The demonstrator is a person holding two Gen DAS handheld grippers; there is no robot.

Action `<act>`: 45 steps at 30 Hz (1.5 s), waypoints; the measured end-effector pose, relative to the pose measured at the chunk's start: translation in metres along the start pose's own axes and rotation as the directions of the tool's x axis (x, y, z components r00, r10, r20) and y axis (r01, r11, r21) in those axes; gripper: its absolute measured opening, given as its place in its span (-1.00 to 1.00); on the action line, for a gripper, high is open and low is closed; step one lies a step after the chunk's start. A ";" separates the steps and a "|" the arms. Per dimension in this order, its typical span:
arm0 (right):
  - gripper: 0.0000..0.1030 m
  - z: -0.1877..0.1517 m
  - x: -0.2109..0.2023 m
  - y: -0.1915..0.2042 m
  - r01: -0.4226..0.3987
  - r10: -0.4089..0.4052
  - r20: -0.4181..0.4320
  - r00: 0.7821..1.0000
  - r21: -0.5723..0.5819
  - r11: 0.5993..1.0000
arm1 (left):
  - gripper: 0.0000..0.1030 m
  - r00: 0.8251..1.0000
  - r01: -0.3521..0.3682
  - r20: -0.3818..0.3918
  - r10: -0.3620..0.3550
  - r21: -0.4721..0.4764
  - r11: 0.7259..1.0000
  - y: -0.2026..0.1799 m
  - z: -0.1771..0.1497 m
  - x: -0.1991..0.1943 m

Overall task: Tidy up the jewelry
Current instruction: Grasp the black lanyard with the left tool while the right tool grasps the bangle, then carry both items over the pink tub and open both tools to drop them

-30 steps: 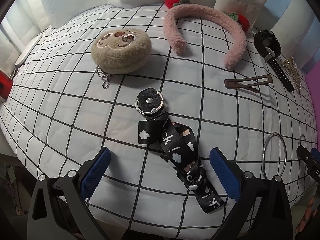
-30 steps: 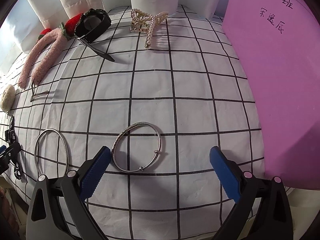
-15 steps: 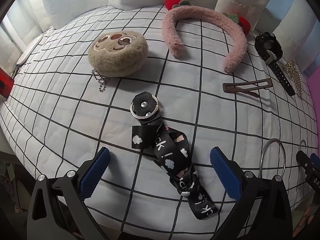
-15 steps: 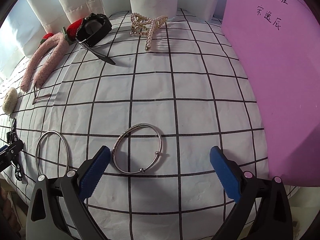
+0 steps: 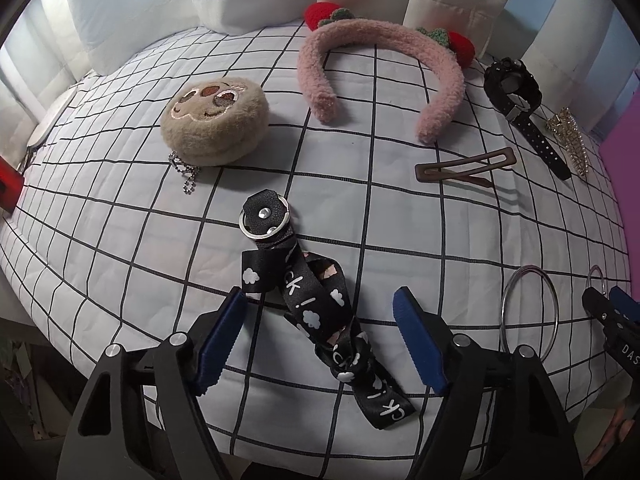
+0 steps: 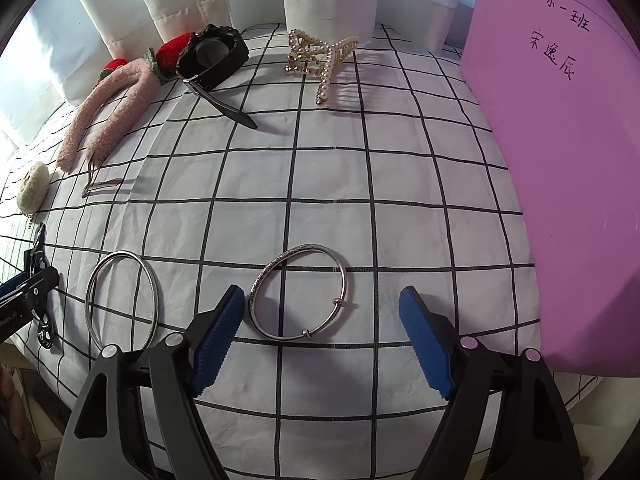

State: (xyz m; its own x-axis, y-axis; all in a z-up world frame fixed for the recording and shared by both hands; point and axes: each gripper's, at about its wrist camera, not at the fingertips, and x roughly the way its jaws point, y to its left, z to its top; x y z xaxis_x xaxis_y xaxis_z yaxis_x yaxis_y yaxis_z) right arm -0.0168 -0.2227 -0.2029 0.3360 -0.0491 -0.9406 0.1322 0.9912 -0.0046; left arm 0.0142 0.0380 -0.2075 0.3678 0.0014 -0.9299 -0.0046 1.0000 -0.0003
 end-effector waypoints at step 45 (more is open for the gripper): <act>-0.09 0.053 -0.162 -0.013 -0.144 0.125 0.338 0.933 0.031 0.989 | -0.66 0.915 0.167 0.322 -0.242 0.244 0.955 -0.065 0.065 -0.156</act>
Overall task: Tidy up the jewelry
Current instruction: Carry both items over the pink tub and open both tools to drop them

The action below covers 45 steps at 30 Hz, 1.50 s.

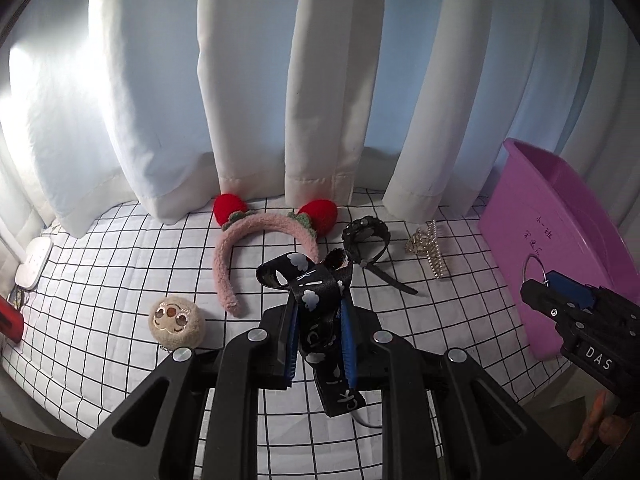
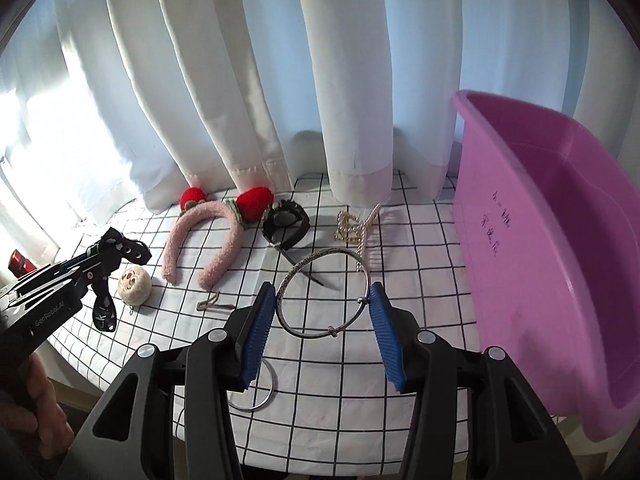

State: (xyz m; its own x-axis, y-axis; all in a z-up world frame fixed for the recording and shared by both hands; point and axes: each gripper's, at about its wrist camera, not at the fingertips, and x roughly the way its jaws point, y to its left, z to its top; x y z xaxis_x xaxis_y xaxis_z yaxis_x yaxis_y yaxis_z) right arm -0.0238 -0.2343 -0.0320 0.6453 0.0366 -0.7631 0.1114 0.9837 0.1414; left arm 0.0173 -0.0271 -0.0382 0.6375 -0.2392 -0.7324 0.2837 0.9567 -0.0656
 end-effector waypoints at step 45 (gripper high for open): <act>-0.08 -0.007 -0.065 -0.262 0.259 -0.266 -0.016 0.964 0.296 0.920 | -0.54 0.942 0.322 -0.203 -0.268 0.314 0.893 -0.355 0.067 0.082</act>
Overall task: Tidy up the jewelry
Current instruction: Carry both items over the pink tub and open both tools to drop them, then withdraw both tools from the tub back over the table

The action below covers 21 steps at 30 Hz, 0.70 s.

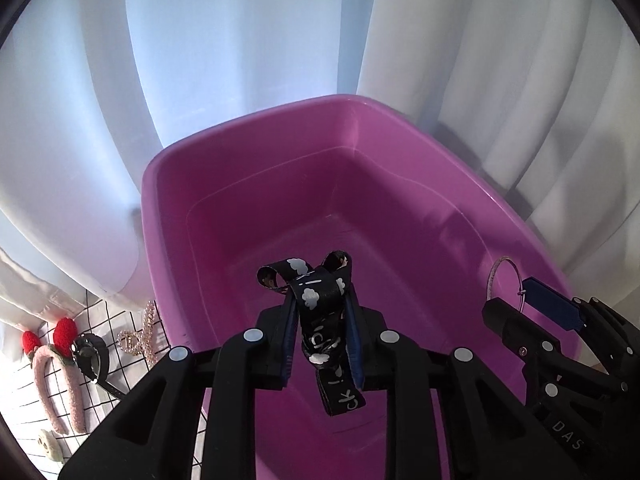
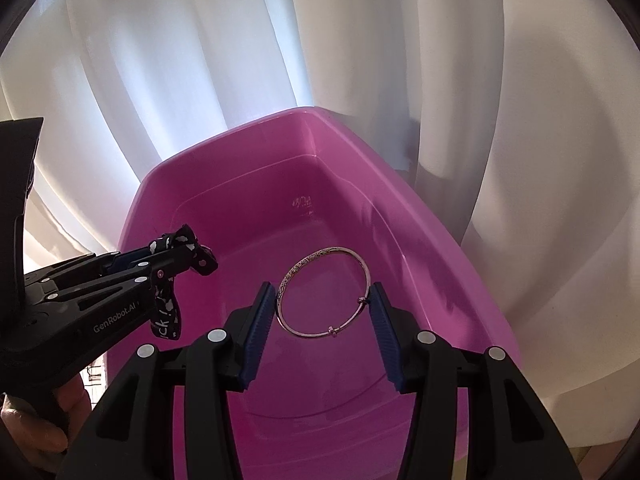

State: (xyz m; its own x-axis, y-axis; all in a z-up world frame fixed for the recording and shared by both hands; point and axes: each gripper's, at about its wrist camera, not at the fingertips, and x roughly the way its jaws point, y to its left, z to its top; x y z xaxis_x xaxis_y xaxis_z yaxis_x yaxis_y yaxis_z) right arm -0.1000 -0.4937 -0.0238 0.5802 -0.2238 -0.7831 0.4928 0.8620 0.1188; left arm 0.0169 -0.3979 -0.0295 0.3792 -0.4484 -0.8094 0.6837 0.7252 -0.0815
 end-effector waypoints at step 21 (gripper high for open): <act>0.28 0.005 0.003 0.007 -0.011 0.010 0.011 1.000 0.034 0.999 | 0.62 0.995 -0.073 0.059 0.077 -0.069 0.995 0.033 0.005 -0.017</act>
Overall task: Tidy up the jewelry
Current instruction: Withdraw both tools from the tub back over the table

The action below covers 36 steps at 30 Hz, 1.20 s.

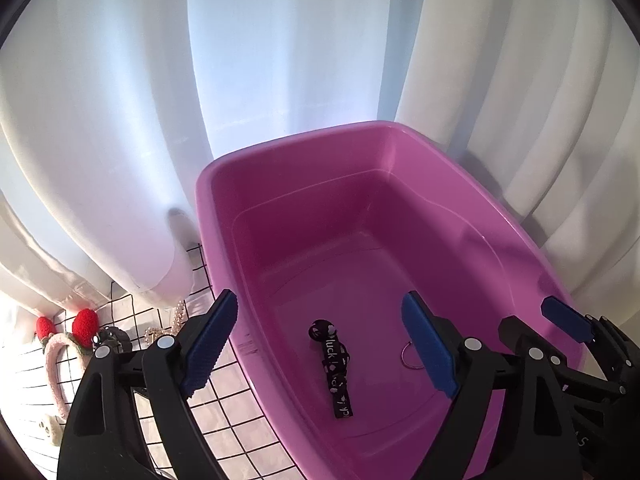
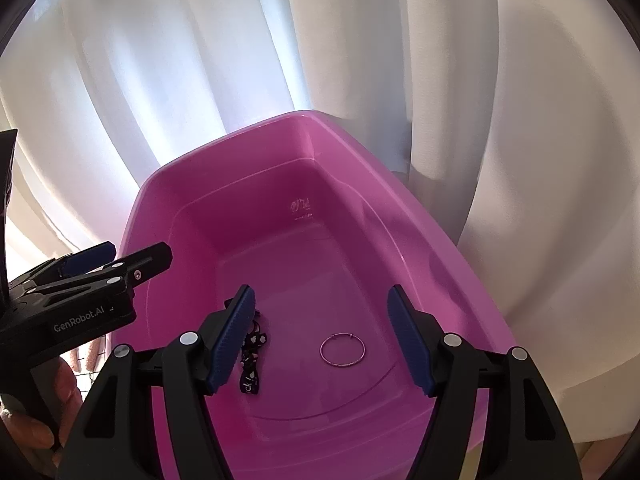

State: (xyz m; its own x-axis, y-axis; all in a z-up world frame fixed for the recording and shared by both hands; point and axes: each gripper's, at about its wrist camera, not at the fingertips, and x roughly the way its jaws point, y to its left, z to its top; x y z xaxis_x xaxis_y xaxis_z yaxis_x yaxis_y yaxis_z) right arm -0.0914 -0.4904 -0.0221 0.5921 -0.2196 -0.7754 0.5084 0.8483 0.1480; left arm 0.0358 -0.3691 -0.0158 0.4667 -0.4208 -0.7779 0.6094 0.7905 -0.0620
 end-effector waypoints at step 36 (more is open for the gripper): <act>0.28 -0.022 -0.042 0.184 -0.154 0.163 0.024 0.986 -0.220 0.963 | 0.79 0.982 -0.161 0.047 0.184 -0.309 0.937 0.213 -0.079 -0.123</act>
State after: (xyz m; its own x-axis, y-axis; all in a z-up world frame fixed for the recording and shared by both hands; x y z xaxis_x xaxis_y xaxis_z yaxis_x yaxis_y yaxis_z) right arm -0.0365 -0.3147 0.0244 0.6824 -0.0896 -0.7255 0.2608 0.9570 0.1271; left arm 0.0577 -0.1141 0.0175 0.6008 -0.2882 -0.7456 0.2982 0.9462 -0.1255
